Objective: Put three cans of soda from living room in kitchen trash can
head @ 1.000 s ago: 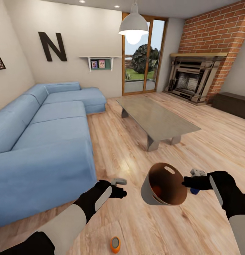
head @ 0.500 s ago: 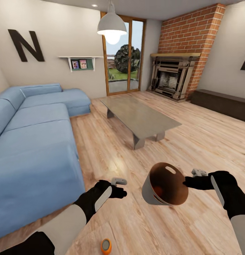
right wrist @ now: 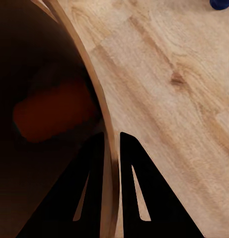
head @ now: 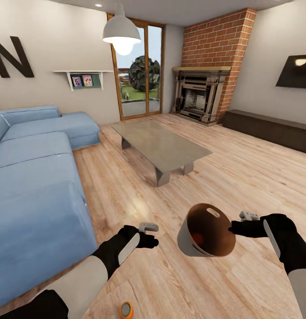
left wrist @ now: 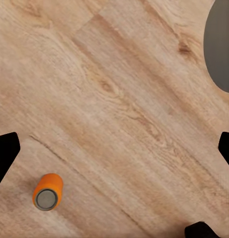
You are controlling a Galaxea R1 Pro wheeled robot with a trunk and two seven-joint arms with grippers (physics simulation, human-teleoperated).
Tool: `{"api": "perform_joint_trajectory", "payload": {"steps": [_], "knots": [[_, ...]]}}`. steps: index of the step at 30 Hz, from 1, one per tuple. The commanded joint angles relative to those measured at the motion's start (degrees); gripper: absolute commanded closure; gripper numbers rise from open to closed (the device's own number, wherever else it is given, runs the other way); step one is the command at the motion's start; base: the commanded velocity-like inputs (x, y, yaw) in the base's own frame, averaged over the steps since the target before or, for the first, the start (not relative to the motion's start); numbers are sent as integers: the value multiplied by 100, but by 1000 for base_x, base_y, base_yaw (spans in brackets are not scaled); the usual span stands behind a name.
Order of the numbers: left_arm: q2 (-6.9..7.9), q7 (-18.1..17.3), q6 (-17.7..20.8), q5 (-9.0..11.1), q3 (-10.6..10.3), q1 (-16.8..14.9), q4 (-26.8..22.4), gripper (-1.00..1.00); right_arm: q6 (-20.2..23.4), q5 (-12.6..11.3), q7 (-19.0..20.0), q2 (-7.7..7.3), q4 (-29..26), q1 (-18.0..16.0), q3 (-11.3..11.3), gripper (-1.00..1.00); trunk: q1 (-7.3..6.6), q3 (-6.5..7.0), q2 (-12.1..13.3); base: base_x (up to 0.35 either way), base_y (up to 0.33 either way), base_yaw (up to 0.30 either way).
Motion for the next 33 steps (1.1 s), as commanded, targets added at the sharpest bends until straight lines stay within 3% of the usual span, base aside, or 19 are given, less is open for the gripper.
{"api": "perform_joint_trajectory", "payload": {"steps": [1, 15, 22, 33], "knots": [[0, -1, 0, -1, 0, -2, 2, -100, 51, -216, 36, 1, -3, -2, -2, 100, 0, 1, 0, 5, 214, -19], [0, 12, -6, -10, 0, -3, -5, -100, 51, -216, 38, 1, -2, -1, -2, 100, 0, 1, 0, 131, 144, -4], [0, 62, -9, -11, -7, -4, -42, -100, 51, -214, 38, 0, -4, -1, -2, 100, 0, 1, 0, 278, 22, 0], [0, 93, -17, -19, -9, -5, -63, -100, 51, -202, 38, 1, -4, -1, 6, 100, 0, 1, 0, 101, 0, 0]]}}
